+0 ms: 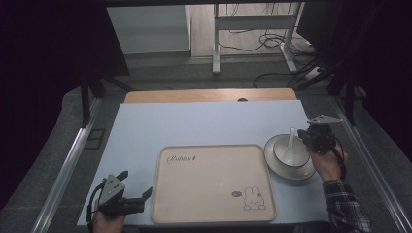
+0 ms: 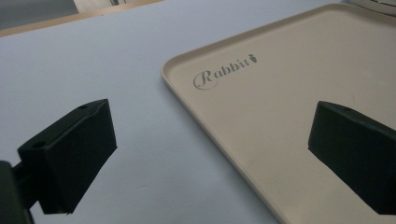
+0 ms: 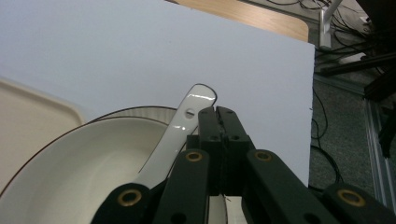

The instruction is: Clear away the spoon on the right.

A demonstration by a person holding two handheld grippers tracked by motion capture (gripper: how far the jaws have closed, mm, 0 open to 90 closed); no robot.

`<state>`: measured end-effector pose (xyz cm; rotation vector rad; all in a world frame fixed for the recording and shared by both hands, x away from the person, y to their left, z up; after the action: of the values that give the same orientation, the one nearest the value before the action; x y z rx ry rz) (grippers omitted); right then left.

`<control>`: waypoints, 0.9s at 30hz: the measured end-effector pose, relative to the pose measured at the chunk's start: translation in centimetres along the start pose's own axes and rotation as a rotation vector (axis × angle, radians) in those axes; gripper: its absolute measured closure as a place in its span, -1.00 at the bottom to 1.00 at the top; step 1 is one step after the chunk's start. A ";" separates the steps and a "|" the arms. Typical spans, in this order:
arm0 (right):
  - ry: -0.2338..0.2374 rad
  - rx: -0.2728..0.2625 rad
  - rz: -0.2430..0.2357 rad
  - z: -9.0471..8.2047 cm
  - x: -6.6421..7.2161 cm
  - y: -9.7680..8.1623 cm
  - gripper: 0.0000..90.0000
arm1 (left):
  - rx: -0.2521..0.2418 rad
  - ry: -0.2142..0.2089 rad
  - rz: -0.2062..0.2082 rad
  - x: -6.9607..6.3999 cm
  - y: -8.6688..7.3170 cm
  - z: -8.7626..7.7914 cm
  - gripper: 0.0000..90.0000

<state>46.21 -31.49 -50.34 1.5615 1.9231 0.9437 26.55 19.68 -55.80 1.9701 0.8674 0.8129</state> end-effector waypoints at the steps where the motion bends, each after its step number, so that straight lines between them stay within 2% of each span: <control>1: -0.004 0.003 0.003 0.2 -0.1 0.0 1.00 | 0.000 0.000 0.000 0.0 0.0 0.0 -0.98; 7: -0.029 0.029 0.015 1.5 -0.8 0.0 1.00 | 0.001 -0.001 0.000 0.0 0.0 0.0 -0.98; 11: -0.023 0.039 0.009 2.0 -0.6 0.0 1.00 | 0.001 -0.001 0.000 0.0 0.0 0.0 -0.98; 20: 0.030 0.046 -0.007 2.5 1.2 0.4 1.00 | 0.001 -0.002 0.001 0.0 0.0 0.0 -0.98; 27: 0.087 0.038 -0.052 2.3 3.4 0.4 1.00 | 0.001 -0.002 0.004 0.0 0.0 0.0 -0.98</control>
<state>47.41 -27.67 -51.34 1.5060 2.0425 0.9732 26.55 19.63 -55.83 1.9740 0.8630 0.8130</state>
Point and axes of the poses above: each handheld gripper's, and its own axes: z roughly forward along the jaws, y roughly out of its top, x roughly to its left, the point moved 10 cm from there along z, roughly forward along the jaws, and after that the axes turned 15 degrees about z, right-handed, at the moved point
